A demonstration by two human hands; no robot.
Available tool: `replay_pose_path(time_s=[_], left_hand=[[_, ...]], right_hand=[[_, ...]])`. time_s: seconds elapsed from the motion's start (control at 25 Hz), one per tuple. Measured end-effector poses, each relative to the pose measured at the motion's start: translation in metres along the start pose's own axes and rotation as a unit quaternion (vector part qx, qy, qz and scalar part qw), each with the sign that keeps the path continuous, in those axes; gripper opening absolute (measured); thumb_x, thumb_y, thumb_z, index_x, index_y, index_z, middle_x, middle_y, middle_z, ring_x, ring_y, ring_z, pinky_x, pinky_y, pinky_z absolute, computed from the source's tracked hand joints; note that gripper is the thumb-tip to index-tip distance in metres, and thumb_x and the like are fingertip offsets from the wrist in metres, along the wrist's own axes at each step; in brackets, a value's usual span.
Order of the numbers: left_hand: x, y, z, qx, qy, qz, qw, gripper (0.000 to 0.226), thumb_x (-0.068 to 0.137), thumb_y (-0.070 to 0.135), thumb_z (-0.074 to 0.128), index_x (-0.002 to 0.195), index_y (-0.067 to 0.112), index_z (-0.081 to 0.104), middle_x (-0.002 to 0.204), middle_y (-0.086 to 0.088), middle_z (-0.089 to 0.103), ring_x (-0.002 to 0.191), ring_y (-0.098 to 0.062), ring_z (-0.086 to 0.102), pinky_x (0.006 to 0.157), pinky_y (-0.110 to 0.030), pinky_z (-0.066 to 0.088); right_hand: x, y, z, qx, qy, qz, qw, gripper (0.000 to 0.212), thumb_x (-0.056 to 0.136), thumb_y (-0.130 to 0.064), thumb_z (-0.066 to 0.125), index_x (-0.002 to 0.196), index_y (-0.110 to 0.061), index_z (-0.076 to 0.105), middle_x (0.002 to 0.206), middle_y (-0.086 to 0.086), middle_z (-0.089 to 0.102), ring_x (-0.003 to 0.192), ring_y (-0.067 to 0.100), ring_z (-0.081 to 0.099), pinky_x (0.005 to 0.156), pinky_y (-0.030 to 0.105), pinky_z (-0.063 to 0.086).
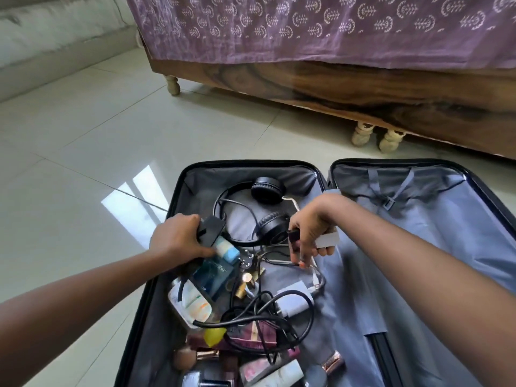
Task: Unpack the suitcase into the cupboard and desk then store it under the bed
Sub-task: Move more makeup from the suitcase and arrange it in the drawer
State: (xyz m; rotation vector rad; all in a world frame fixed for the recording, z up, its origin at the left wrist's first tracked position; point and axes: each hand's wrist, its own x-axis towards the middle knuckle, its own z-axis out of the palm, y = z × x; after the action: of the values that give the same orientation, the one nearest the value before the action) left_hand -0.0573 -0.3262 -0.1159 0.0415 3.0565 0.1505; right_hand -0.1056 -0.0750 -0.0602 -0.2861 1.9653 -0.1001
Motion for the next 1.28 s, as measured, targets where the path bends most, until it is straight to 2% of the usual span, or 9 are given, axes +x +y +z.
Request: replay_pose_path(time_s=[0.2, 0.36, 0.52, 0.64, 0.8, 0.96, 1.04, 1.16, 1.28], left_hand=[[-0.016, 0.000, 0.008, -0.046, -0.019, -0.009, 0.999, 0.058, 0.058, 0.072, 0.069, 0.070, 0.020, 0.046, 0.074, 0.006, 0.055, 0.069, -0.017, 0.052, 0.055, -0.029, 0.041], [-0.019, 0.009, -0.004, -0.151, 0.024, 0.003, 0.988, 0.048, 0.077, 0.061, 0.061, 0.082, 0.015, 0.049, 0.072, 0.003, 0.056, 0.068, -0.019, 0.054, 0.058, -0.033, 0.043], [-0.076, 0.020, 0.007, -0.222, -0.096, 0.051, 0.969, 0.027, 0.090, 0.052, 0.048, 0.095, 0.026, 0.047, 0.070, 0.001, 0.064, 0.062, -0.020, 0.057, 0.063, -0.037, 0.051], [-0.114, 0.024, 0.020, -0.119, -0.137, 0.135, 0.974, 0.034, 0.088, 0.053, 0.051, 0.112, 0.032, 0.041, 0.083, 0.001, 0.068, 0.075, -0.022, 0.062, 0.063, -0.033, 0.049], [-0.122, 0.027, 0.025, -0.043, -0.087, 0.228, 0.969, 0.057, 0.088, 0.044, 0.056, 0.127, 0.035, 0.014, 0.095, 0.000, 0.068, 0.082, -0.029, 0.065, 0.058, -0.031, 0.042], [-0.144, 0.037, 0.054, 0.078, 0.003, 0.506, 0.859, 0.041, 0.072, 0.023, 0.069, 0.103, 0.021, 0.043, 0.088, 0.000, 0.063, 0.052, -0.022, 0.062, 0.031, -0.025, 0.037], [-0.140, 0.040, 0.067, 0.156, 0.023, 0.527, 0.835, 0.044, 0.062, 0.014, 0.068, 0.104, 0.020, 0.055, 0.091, 0.000, 0.066, 0.046, -0.020, 0.060, 0.031, -0.020, 0.030], [-0.115, 0.039, 0.070, 0.221, 0.078, 0.539, 0.809, 0.036, 0.062, 0.010, 0.061, 0.095, 0.021, 0.072, 0.105, -0.001, 0.070, 0.050, -0.024, 0.062, 0.035, -0.024, 0.043], [-0.086, 0.024, 0.061, 0.237, 0.113, 0.520, 0.813, 0.036, 0.072, 0.011, 0.047, 0.093, 0.022, 0.074, 0.108, 0.001, 0.071, 0.048, -0.022, 0.059, 0.035, -0.021, 0.037]], right_hand=[[0.004, -0.016, 0.016, -0.063, -0.008, 0.002, 0.998, 0.015, 0.082, -0.018, 0.072, 0.084, -0.009, 0.061, 0.063, 0.002, 0.057, 0.049, 0.013, 0.054, 0.053, 0.024, 0.051], [0.003, -0.025, 0.030, 0.017, 0.054, -0.116, 0.992, 0.016, 0.078, -0.015, 0.075, 0.074, -0.010, 0.061, 0.055, -0.002, 0.059, 0.045, 0.011, 0.053, 0.053, 0.025, 0.047], [0.011, -0.024, 0.068, 0.001, 0.013, -0.118, 0.993, 0.016, 0.078, -0.010, 0.074, 0.072, -0.014, 0.059, 0.045, -0.009, 0.059, 0.047, 0.011, 0.055, 0.054, 0.025, 0.048], [0.026, -0.018, 0.097, -0.199, 0.085, -0.094, 0.972, 0.022, 0.070, -0.014, 0.074, 0.090, -0.015, 0.065, 0.058, -0.005, 0.062, 0.061, 0.020, 0.057, 0.056, 0.025, 0.045], [0.024, -0.008, 0.107, -0.279, 0.209, -0.124, 0.929, 0.028, 0.074, -0.018, 0.069, 0.102, -0.022, 0.065, 0.088, 0.004, 0.064, 0.085, 0.027, 0.060, 0.060, 0.028, 0.040], [0.028, 0.006, 0.124, -0.331, 0.311, -0.138, 0.880, 0.026, 0.084, -0.023, 0.055, 0.109, -0.021, 0.061, 0.109, 0.005, 0.066, 0.105, 0.029, 0.062, 0.073, 0.033, 0.047], [0.028, 0.007, 0.120, -0.324, 0.329, -0.107, 0.880, 0.024, 0.083, -0.029, 0.056, 0.103, -0.018, 0.063, 0.108, 0.007, 0.067, 0.103, 0.029, 0.063, 0.073, 0.033, 0.048], [0.024, 0.009, 0.101, -0.324, 0.363, -0.051, 0.872, 0.027, 0.082, -0.033, 0.057, 0.098, -0.013, 0.066, 0.106, 0.011, 0.067, 0.100, 0.032, 0.064, 0.074, 0.035, 0.049], [0.020, 0.010, 0.087, -0.242, 0.388, -0.001, 0.889, 0.030, 0.083, -0.032, 0.059, 0.099, -0.007, 0.065, 0.105, 0.017, 0.066, 0.099, 0.037, 0.063, 0.076, 0.037, 0.049]])
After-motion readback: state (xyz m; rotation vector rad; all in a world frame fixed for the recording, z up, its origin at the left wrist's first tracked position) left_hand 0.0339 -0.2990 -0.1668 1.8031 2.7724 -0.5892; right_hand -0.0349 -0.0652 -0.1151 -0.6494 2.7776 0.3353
